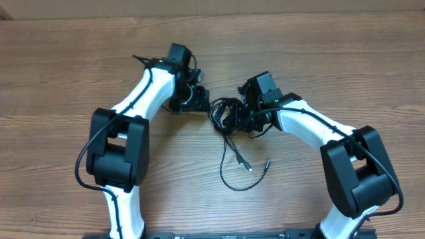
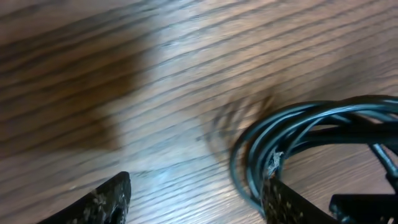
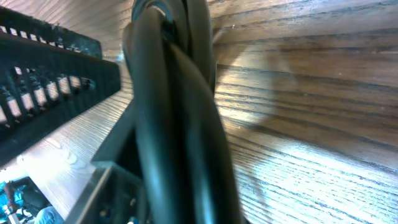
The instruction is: Untangle cables
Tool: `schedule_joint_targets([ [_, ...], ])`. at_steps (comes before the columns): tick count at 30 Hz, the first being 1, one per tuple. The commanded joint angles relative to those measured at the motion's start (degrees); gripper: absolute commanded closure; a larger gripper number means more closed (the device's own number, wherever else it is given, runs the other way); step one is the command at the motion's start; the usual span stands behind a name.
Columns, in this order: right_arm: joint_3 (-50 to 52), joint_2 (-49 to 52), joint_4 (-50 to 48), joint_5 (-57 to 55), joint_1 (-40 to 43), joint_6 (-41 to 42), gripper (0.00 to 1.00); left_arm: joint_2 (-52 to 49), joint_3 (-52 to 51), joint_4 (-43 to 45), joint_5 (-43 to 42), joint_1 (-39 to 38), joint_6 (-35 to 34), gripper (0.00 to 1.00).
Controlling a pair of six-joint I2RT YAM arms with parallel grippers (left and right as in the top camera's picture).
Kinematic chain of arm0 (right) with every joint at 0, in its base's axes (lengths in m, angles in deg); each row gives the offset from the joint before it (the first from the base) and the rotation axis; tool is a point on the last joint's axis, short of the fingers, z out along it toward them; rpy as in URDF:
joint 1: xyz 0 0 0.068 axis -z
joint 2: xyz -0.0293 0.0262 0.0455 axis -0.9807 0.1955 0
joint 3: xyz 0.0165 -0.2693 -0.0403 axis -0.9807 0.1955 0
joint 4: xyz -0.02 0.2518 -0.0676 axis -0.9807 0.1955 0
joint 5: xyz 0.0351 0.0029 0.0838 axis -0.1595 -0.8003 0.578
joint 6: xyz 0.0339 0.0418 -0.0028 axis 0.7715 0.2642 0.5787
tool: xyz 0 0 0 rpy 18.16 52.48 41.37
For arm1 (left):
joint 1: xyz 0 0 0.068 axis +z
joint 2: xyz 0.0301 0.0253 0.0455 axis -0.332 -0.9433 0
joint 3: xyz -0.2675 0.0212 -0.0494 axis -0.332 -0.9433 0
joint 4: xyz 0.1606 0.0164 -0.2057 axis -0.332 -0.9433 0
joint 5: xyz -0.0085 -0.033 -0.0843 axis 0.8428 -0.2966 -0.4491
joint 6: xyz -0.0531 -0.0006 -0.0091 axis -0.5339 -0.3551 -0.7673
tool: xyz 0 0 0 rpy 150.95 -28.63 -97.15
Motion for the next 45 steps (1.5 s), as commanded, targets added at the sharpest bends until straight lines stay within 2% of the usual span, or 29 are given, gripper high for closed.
schedule_joint_targets([
  [1, 0.0, -0.9, -0.4, 0.0, 0.1, -0.2, 0.96, 0.5, -0.3, 0.9, 3.6, -2.2, -1.3, 0.33],
  [11, 0.0, -0.9, -0.4, 0.0, 0.1, -0.2, 0.96, 0.5, -0.5, 1.9, 10.9, -4.0, -4.3, 0.34],
  [33, 0.0, -0.9, -0.4, 0.0, 0.1, -0.2, 0.96, 0.5, -2.5, 5.3, 11.3, -4.1, -5.6, 0.33],
  [40, 0.0, -0.9, -0.4, 0.0, 0.1, -0.2, 0.96, 0.7, -2.5, 5.6, 11.3, -4.0, -5.4, 0.37],
  [45, 0.0, -0.9, -0.4, 0.0, 0.1, -0.2, 0.96, 0.8, 0.2, 2.6, 11.6, -4.0, -5.4, 0.40],
])
